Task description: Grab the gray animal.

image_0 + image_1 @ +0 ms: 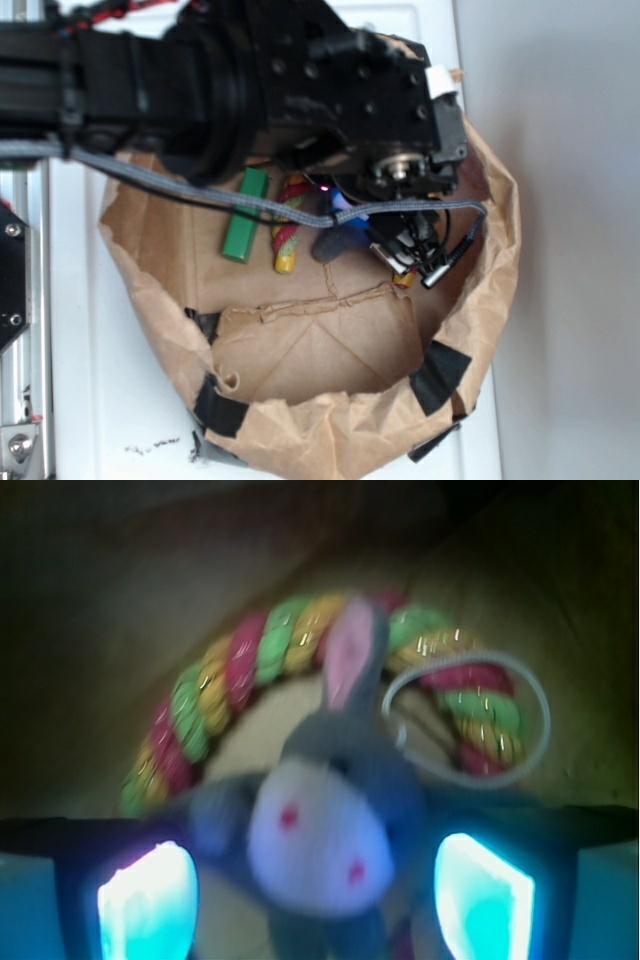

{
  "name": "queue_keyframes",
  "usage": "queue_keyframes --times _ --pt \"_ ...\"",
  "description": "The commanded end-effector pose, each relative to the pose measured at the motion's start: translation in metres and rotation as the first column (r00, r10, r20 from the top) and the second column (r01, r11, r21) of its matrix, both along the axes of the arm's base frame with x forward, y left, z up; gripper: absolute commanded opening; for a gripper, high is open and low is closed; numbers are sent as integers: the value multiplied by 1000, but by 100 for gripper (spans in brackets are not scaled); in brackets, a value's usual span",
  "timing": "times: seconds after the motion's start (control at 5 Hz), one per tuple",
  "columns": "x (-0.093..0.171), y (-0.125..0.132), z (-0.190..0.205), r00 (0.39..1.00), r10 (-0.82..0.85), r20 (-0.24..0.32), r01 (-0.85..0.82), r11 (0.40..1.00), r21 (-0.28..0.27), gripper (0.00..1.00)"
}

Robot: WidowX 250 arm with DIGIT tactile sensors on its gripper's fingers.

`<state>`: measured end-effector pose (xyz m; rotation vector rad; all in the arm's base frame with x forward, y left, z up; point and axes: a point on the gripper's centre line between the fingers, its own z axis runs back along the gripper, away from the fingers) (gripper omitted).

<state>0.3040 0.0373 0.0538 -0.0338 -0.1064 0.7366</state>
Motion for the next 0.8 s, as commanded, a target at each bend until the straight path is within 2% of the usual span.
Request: queue_keyframes --times 0.0,0.2,0.4,0.6 --pt "5 -24 -21 996 -27 90 17 994 110 100" --pt "10 -29 -37 998 -11 58 1 987 159 100" --pt "11 -27 -42 997 0 71 -14 981 193 0" --pt "11 -25 -32 997 3 74 -15 986 169 0"
